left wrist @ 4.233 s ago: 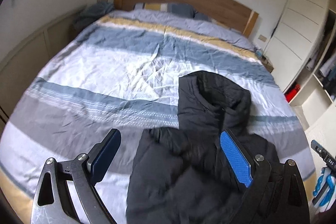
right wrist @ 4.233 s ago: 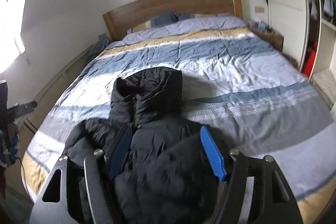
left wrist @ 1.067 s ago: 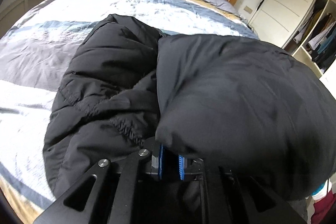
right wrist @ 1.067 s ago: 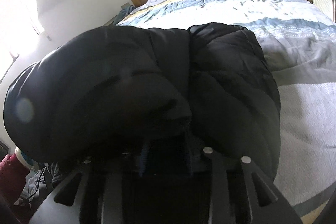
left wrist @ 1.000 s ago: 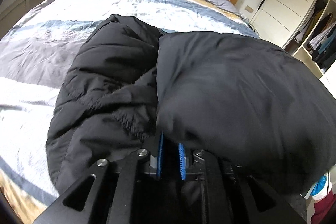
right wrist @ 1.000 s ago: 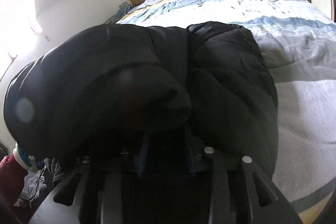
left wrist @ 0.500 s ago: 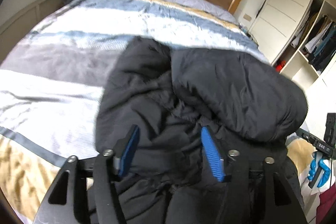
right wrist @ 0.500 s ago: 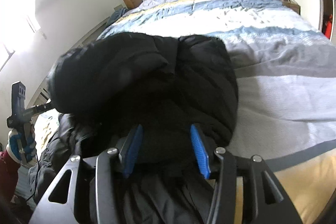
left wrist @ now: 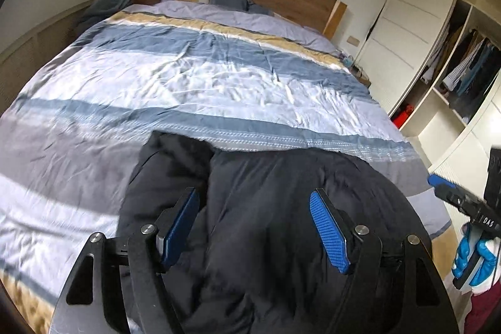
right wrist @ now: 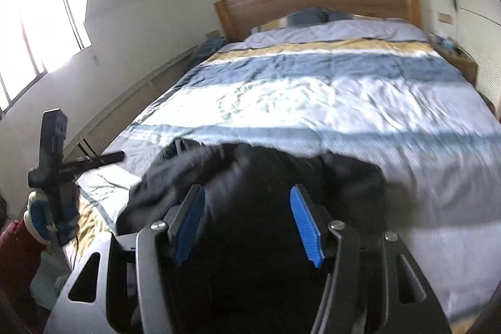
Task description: Fold large clothes
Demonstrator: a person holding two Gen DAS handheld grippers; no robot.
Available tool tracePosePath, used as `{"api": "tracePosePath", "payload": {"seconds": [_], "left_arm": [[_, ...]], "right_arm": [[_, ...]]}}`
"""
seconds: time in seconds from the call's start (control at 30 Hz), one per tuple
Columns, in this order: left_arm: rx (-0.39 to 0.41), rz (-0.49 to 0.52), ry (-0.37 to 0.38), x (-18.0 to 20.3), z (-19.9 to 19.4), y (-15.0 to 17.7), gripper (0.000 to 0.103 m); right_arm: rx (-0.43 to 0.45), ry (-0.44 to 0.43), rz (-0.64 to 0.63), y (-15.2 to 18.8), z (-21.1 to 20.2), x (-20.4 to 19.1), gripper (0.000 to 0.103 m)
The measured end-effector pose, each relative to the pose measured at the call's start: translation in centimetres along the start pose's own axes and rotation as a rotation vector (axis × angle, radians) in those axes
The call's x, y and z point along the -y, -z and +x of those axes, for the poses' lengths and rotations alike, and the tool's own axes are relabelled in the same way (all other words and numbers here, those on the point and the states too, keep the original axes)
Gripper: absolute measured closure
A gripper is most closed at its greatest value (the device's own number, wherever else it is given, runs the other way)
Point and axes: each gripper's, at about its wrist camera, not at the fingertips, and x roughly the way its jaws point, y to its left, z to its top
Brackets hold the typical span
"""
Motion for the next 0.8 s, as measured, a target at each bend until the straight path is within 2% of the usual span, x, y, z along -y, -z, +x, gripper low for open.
{"api": "tracePosePath", "payload": {"seconds": [0.1, 0.23, 0.37, 0.47, 0.6, 0.8], "left_arm": [[-0.027, 0.014, -0.004, 0.7, 2.9, -1.2, 0.031], [-0.069, 0.033, -0.008, 1.3, 6.5, -1.1, 0.031], [-0.138, 0.075, -0.037, 1.2, 10.4, 1.3, 0.031], [-0.162, 0.106, -0.072, 0.5, 12.5, 3.6, 0.025], [-0.176, 0.125, -0.086, 0.3, 13.6, 5.6, 0.024], [-0.196, 0.157, -0.132, 0.8, 14.0, 6.6, 0.022]], "right_arm": [[-0.023, 0.000, -0.013, -2.5, 4.4, -0.9, 0.047], [-0.090, 0.013, -0.046, -2.8, 9.6, -1.6, 0.047], [-0.197, 0.055, -0.093, 0.0, 13.4, -1.1, 0.047], [-0.283, 0.089, -0.128, 3.5, 15.8, 0.0, 0.046], [-0.295, 0.097, -0.129, 6.4, 17.1, 0.8, 0.046], [-0.316, 0.147, -0.172, 7.2, 17.4, 0.2, 0.046]]}}
